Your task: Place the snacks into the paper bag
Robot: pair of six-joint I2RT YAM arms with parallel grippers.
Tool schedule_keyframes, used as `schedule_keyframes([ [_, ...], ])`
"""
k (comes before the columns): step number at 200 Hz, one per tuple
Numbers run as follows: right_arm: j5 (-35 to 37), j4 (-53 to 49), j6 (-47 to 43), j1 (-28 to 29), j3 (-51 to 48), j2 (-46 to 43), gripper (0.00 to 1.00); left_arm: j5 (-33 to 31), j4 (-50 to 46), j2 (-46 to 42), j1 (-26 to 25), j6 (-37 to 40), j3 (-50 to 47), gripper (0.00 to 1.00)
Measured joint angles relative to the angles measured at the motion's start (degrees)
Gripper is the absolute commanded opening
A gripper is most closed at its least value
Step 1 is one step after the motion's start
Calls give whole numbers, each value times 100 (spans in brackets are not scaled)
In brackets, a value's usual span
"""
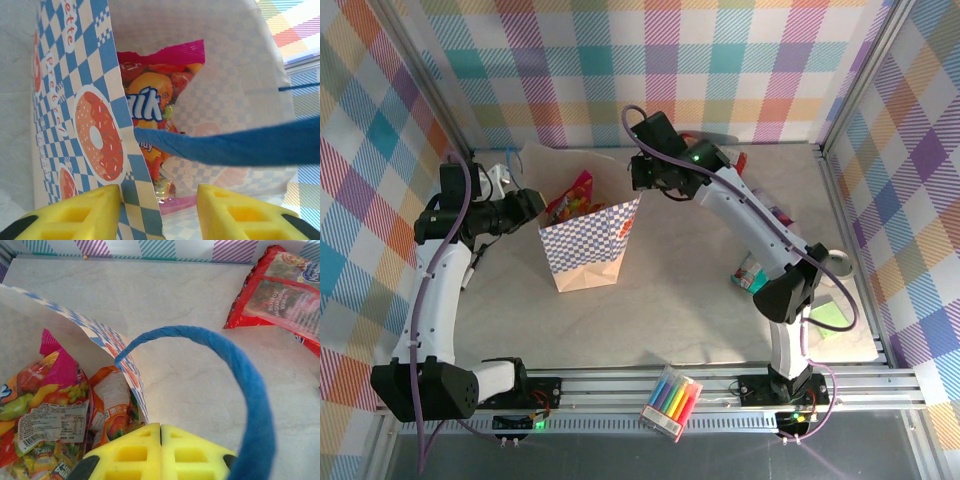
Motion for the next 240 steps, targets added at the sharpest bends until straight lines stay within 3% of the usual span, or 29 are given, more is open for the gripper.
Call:
schedule_keyframes([
  [60, 133, 170, -22, -72, -704, -667, 0, -2, 319, 63, -35, -232, -63, 45],
  [154, 173, 466, -13, -111, -1768, -1467, 0, -748, 247, 632, -894, -260, 365, 43],
  [220, 151, 492, 15, -155, -1853, -1502, 0, -1198, -79, 804, -1187, -258, 763, 44],
  [240, 131, 492, 28, -160, -1853, -1502, 7, -1357, -238, 817, -1187, -258, 881, 44],
])
